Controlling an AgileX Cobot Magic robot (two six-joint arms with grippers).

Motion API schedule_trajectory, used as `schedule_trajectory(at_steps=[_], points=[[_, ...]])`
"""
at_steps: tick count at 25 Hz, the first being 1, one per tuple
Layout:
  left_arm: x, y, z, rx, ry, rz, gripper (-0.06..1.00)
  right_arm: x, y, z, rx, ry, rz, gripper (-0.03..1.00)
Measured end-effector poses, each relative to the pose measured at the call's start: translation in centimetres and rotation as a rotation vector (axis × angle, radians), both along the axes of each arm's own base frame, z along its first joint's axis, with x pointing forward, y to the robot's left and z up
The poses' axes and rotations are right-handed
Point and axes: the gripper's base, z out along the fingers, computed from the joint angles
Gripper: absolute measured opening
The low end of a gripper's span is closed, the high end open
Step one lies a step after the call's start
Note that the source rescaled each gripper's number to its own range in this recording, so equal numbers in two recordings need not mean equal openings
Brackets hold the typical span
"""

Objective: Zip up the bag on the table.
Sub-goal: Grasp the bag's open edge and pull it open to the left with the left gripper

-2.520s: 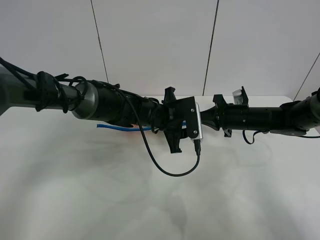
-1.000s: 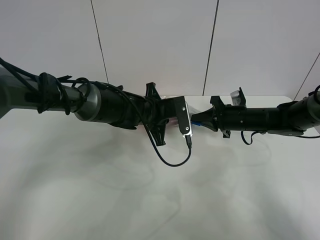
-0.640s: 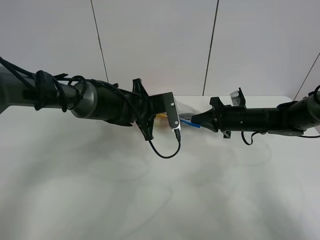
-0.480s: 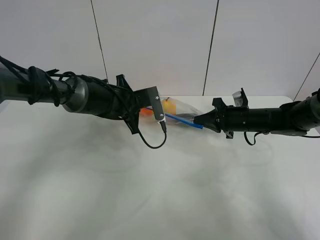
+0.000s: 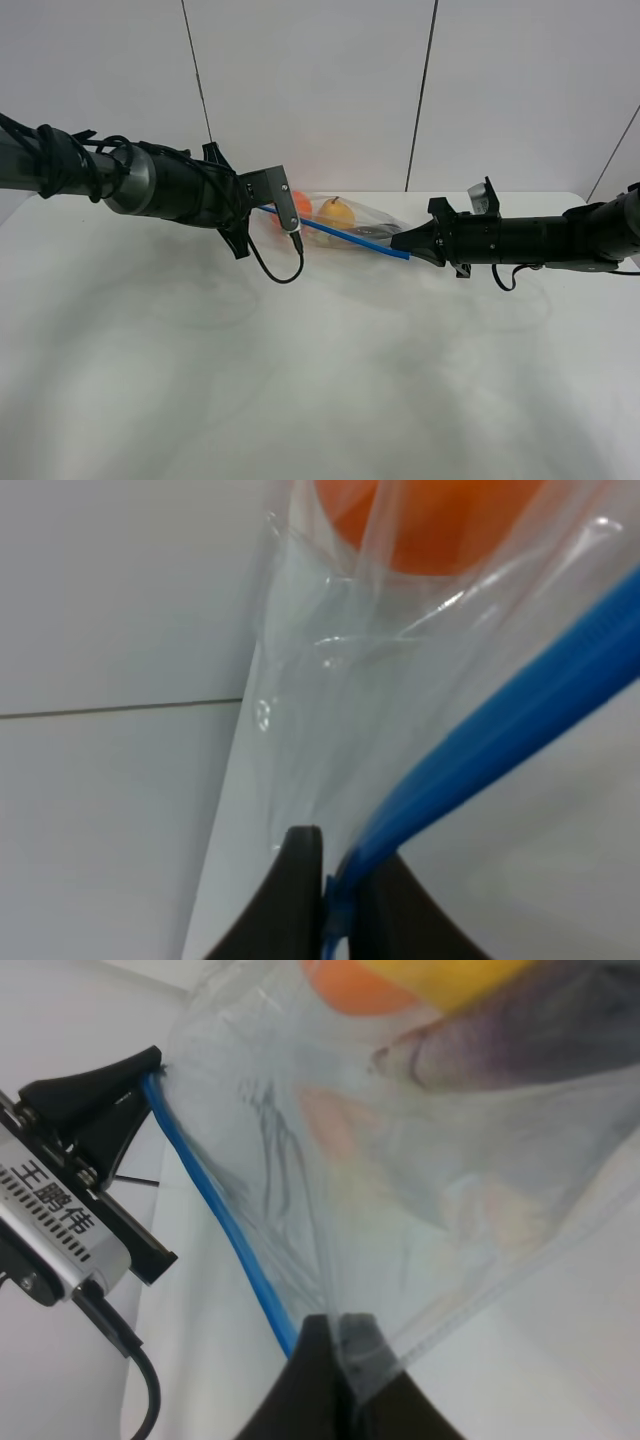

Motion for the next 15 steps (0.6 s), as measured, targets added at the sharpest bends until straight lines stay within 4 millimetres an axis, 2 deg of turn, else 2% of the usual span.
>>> schedule_trajectory(at_steps=[10,15], points=[[0.7,2.1,0.0,0.025,0.006,0.037,0.00,0.0,0.0,0.0,-0.004,0.000,0.006,0.00],[0.9,2.5,0.0,0.015,0.010,0.035,0.00,-0.1,0.0,0.0,-0.001,-0.001,0.011,0.00]])
